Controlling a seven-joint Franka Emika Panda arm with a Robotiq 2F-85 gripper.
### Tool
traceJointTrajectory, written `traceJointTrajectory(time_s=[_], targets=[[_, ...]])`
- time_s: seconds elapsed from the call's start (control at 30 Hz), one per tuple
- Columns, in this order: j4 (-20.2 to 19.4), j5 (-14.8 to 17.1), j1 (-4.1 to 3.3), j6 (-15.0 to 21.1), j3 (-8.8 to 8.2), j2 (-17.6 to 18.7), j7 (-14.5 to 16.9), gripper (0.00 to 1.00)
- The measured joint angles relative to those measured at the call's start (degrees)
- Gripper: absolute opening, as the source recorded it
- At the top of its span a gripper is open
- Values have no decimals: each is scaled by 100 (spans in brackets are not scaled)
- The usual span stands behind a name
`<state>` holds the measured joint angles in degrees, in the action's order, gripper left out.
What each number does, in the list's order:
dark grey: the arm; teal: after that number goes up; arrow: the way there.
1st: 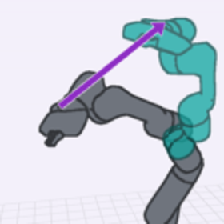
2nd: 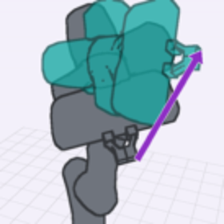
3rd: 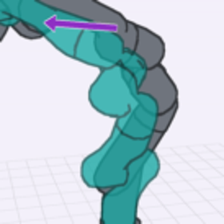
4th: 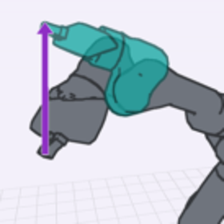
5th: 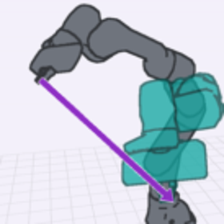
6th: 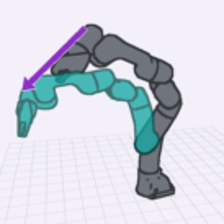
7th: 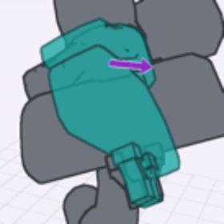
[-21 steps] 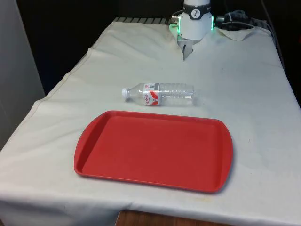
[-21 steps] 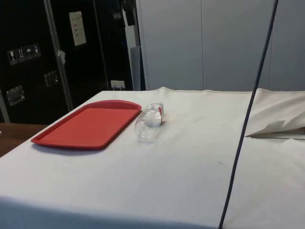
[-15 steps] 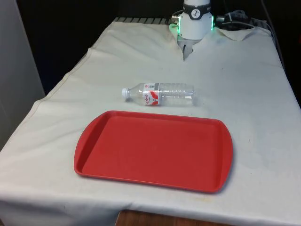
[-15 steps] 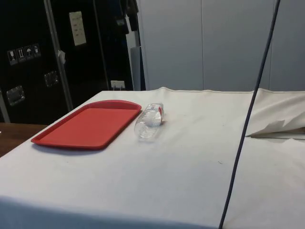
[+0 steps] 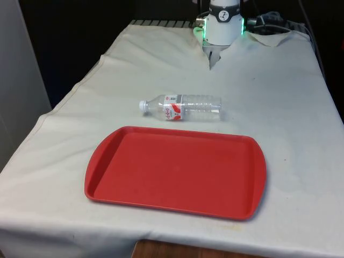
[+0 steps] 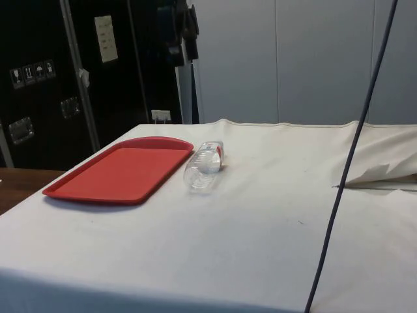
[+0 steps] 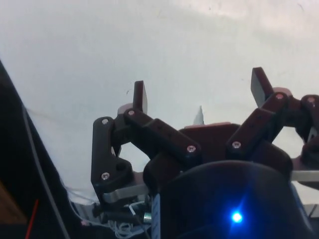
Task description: Place the bottle upright on the tray.
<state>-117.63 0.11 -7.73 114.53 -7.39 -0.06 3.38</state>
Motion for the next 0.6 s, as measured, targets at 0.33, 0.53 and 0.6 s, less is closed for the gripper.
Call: traceJointTrajectory(time_s=[0.33, 0.53, 0.6], targets=[[-659, -23, 29, 739, -23, -126, -69, 100], [-917, -23, 46, 1094, -86, -115, -69, 100], [-1026, -23, 63, 1312, -109, -63, -92, 100]])
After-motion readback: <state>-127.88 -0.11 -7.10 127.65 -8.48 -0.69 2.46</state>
